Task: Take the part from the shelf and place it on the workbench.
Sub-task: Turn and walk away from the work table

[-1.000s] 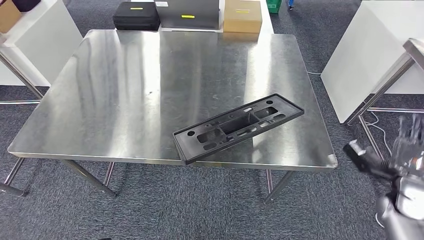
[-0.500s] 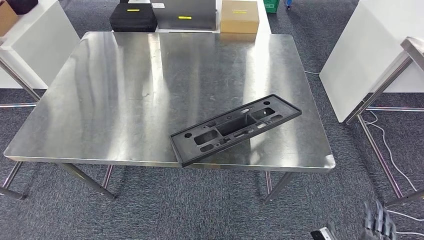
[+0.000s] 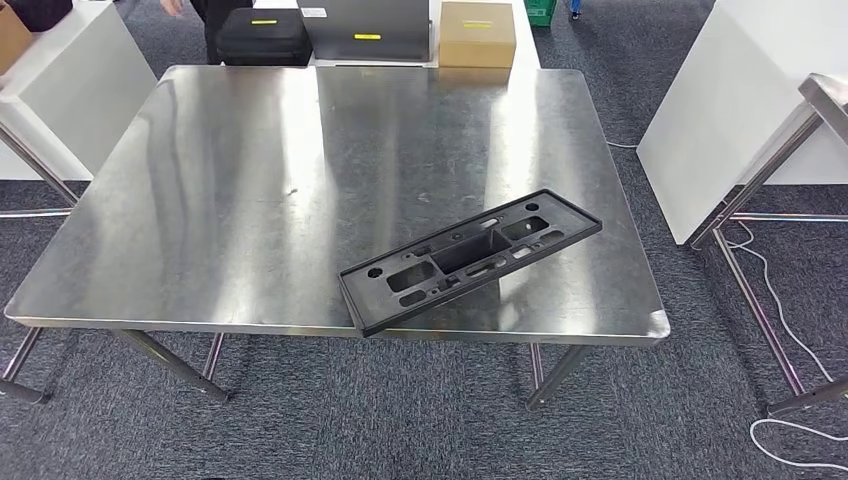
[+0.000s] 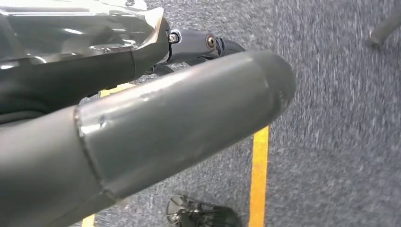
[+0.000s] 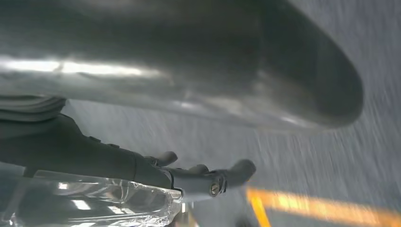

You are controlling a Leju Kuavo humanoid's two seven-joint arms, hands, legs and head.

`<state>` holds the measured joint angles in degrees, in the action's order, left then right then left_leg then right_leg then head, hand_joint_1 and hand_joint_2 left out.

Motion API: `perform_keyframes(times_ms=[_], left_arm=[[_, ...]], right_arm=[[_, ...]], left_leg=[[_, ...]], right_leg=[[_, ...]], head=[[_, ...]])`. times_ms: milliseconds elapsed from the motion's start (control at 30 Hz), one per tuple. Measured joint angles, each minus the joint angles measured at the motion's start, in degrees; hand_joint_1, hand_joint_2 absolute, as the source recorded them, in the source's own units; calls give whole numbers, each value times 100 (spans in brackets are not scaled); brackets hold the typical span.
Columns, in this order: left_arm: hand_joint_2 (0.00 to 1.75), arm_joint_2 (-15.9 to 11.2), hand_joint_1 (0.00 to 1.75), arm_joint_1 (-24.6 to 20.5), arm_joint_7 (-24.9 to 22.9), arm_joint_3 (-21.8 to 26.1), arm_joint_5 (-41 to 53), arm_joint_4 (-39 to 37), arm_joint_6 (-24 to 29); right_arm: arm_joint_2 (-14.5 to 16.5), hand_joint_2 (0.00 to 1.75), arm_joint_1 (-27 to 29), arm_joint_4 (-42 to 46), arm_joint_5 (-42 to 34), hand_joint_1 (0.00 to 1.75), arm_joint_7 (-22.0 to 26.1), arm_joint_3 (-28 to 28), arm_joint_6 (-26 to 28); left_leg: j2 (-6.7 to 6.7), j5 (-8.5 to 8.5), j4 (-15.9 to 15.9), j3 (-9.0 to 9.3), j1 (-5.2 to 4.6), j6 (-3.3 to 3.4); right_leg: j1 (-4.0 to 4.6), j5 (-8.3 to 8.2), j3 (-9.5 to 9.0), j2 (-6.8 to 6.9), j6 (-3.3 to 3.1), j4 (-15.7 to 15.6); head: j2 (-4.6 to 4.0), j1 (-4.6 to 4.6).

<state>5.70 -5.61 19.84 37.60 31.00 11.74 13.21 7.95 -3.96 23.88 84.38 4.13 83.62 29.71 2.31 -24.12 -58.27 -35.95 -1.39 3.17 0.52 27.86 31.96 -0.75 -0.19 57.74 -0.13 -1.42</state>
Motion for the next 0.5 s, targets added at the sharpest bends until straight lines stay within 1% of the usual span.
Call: perform_keyframes(times_ms=[200,500], left_arm=[[0,-79,0,-106,-329,-279,342,0,-273],[0,-183,0,-147,-524,-462,450,0,-301]], right_arm=[[-38,0,-137,-633,-129,0,-50,251,-429],[-193,0,-194,-906,81,0,-398,279,-540]], left_leg=[[-1,-11,1,26,0,-3],[-3,-17,1,28,-4,2]], right_leg=[[0,11,-6,-1,1,0],[-6,16,-12,-2,6,0]], head=[[0,1],[0,1]])
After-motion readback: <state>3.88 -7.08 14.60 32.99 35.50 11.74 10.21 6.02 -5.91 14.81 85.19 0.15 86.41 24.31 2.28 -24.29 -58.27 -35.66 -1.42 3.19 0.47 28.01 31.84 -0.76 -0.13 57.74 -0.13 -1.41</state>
